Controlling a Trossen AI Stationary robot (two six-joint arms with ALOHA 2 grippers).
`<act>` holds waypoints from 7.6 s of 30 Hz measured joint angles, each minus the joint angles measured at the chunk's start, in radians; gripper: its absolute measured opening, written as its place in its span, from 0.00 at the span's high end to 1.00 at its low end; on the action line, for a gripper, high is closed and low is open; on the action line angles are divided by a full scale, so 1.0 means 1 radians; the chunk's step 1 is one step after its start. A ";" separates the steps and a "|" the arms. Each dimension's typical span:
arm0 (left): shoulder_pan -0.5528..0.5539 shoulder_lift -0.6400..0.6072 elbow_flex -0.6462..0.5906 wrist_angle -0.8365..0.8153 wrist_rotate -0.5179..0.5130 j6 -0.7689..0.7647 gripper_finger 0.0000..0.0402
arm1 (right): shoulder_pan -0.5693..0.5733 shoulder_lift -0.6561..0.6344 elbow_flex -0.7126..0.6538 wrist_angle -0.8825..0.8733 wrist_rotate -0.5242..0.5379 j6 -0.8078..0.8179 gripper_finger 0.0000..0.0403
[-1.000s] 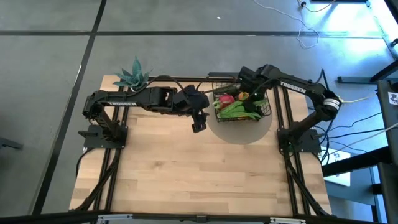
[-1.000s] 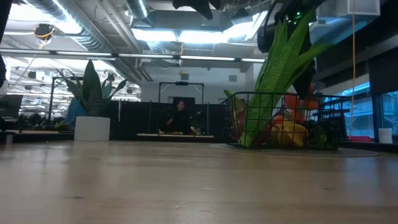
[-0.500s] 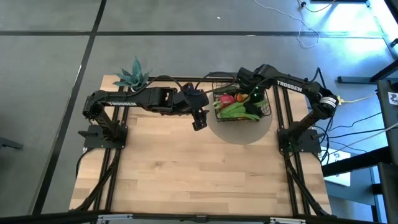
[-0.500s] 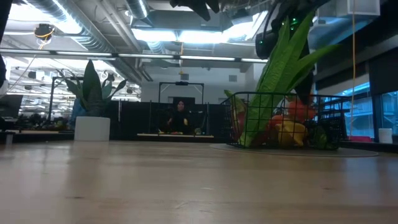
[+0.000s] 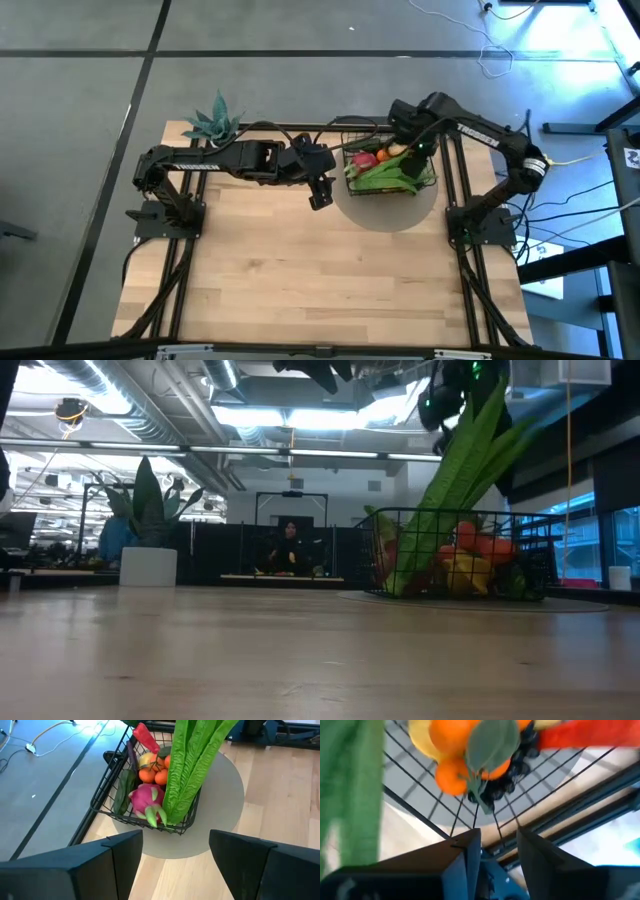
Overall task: Build produce basket
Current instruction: Return to Home Position
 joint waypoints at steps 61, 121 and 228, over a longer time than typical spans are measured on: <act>-0.102 -0.663 -0.245 -0.363 -0.106 -0.184 1.00 | 0.121 -1.276 -0.191 0.420 -0.422 0.087 1.00; -0.151 -1.679 -1.412 0.560 0.191 0.059 1.00 | 0.121 -1.540 -1.278 1.705 -0.729 0.366 1.00; -0.151 -1.678 -1.782 0.876 0.311 0.140 0.96 | 0.346 -1.526 -1.427 1.652 -0.575 0.178 1.00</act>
